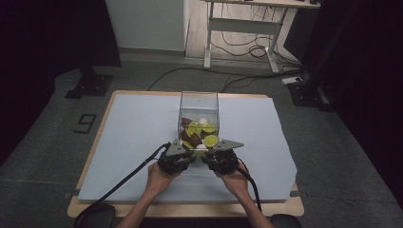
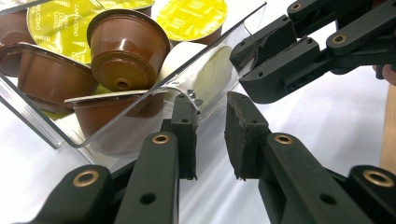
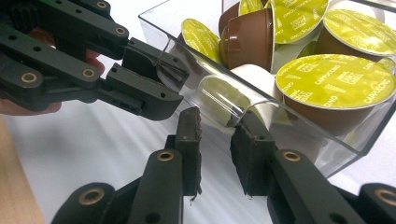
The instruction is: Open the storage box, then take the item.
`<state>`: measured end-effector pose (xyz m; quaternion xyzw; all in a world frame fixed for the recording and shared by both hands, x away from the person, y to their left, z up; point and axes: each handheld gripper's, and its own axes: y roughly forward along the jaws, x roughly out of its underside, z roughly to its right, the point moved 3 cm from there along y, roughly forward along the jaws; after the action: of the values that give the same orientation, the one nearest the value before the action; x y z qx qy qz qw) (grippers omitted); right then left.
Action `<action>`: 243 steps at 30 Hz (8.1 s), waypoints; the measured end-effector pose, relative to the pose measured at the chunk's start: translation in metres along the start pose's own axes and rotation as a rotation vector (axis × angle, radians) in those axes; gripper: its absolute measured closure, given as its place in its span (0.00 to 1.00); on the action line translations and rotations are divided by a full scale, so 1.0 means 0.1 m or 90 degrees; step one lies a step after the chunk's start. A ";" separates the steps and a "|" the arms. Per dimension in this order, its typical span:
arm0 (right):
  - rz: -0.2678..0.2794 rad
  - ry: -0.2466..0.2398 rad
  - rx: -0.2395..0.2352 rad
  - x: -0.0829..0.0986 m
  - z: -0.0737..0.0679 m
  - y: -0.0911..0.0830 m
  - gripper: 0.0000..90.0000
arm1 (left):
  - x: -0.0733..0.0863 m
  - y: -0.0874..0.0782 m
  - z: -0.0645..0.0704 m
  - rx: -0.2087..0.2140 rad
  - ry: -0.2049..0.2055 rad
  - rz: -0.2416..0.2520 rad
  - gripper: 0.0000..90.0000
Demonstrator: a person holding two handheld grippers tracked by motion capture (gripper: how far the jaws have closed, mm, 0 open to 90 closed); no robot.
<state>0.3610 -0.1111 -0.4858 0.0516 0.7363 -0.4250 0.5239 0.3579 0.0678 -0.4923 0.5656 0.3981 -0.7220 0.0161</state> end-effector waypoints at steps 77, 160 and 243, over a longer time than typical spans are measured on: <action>-0.042 -0.026 0.011 0.28 0.09 -0.59 0.57 | 0.45 -0.58 -0.10 -0.035 0.008 -0.024 0.67; -0.180 0.027 0.106 0.91 0.88 -0.31 0.00 | 0.94 -0.41 -0.72 -0.114 -0.068 -0.163 0.00; -0.084 -0.011 0.008 -0.42 0.19 -0.17 0.21 | 0.94 -0.41 -0.72 -0.114 -0.067 -0.164 0.00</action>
<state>0.3844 -0.1194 -0.4436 0.0028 0.7306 -0.4638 0.5011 0.3626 0.1786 -0.5509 0.4676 0.5288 -0.7083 -0.0060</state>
